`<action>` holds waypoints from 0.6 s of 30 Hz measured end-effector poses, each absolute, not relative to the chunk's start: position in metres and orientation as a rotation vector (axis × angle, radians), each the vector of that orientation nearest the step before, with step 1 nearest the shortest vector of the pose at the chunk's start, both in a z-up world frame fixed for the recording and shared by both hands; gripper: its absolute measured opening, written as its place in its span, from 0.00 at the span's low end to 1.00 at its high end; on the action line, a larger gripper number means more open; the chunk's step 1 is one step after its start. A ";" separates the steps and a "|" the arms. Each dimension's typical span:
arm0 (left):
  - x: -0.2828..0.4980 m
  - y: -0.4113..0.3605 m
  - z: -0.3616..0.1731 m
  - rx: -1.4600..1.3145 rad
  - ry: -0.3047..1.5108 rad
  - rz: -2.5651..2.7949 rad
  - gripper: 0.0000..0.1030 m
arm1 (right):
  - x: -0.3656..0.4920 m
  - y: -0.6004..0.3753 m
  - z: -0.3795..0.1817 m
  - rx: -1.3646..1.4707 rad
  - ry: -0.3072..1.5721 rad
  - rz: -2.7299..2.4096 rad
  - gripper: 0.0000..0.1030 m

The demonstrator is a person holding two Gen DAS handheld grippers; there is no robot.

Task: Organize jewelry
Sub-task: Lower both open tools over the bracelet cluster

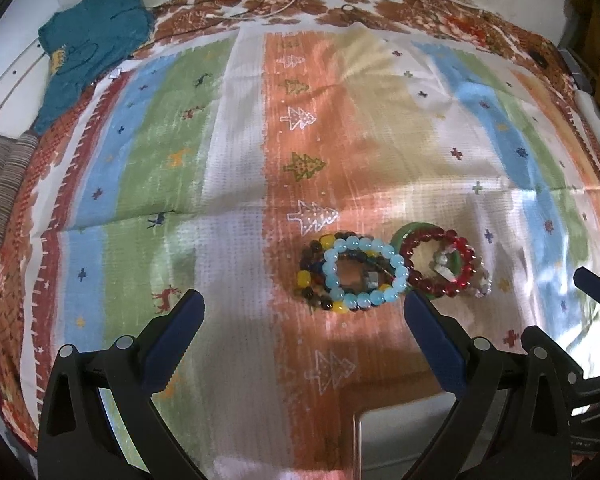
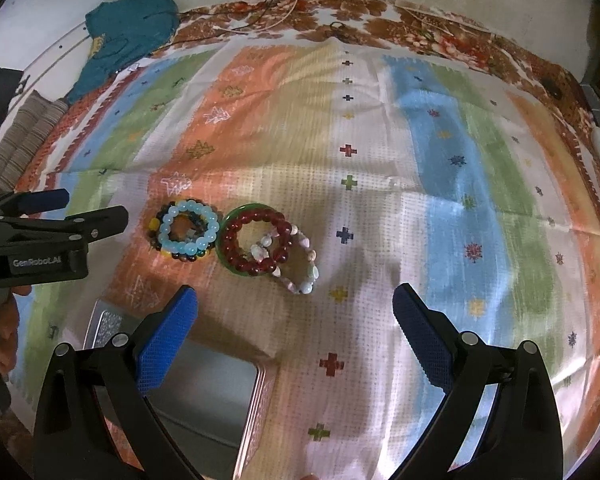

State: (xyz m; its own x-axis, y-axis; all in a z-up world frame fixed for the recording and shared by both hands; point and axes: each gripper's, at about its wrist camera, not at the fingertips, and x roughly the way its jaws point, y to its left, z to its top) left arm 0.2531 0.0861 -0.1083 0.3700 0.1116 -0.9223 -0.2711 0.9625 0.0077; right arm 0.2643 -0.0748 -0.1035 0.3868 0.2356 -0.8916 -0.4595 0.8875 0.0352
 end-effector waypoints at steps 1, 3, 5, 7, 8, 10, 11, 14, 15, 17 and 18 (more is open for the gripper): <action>0.255 0.087 -0.111 -0.150 1.171 0.248 0.93 | 0.267 -0.072 -0.106 -0.241 1.094 0.447 0.96; 0.260 0.088 -0.118 -0.145 1.187 0.251 0.90 | 0.270 -0.069 -0.111 -0.257 1.100 0.446 0.96; 0.264 0.091 -0.124 -0.144 1.200 0.252 0.89 | 0.271 -0.068 -0.115 -0.268 1.104 0.446 0.96; 0.267 0.092 -0.130 -0.138 1.215 0.250 0.86 | 0.274 -0.066 -0.120 -0.277 1.113 0.446 0.96; 0.269 0.092 -0.133 -0.133 1.222 0.250 0.85 | 0.276 -0.065 -0.122 -0.278 1.119 0.444 0.96; 0.273 0.093 -0.138 -0.136 1.234 0.245 0.83 | 0.280 -0.065 -0.125 -0.272 1.132 0.445 0.96; 0.274 0.092 -0.140 -0.147 1.240 0.231 0.83 | 0.282 -0.064 -0.127 -0.268 1.137 0.447 0.96; 0.278 0.092 -0.144 -0.149 1.247 0.227 0.80 | 0.287 -0.062 -0.130 -0.264 1.146 0.449 0.96; 0.279 0.091 -0.146 -0.145 1.248 0.227 0.78 | 0.289 -0.061 -0.131 -0.265 1.148 0.447 0.96; 0.282 0.089 -0.149 -0.133 1.257 0.214 0.75 | 0.293 -0.059 -0.133 -0.269 1.145 0.431 0.96; 0.283 0.087 -0.150 -0.124 1.260 0.210 0.75 | 0.294 -0.060 -0.134 -0.269 1.141 0.415 0.95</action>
State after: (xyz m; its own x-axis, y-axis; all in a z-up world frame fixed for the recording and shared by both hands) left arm 0.2827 0.0867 -0.1501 0.2904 0.0889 -0.9528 -0.2248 0.9741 0.0223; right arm 0.2942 -0.0598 -0.1342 0.3535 0.1815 -0.9177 -0.4511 0.8925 0.0028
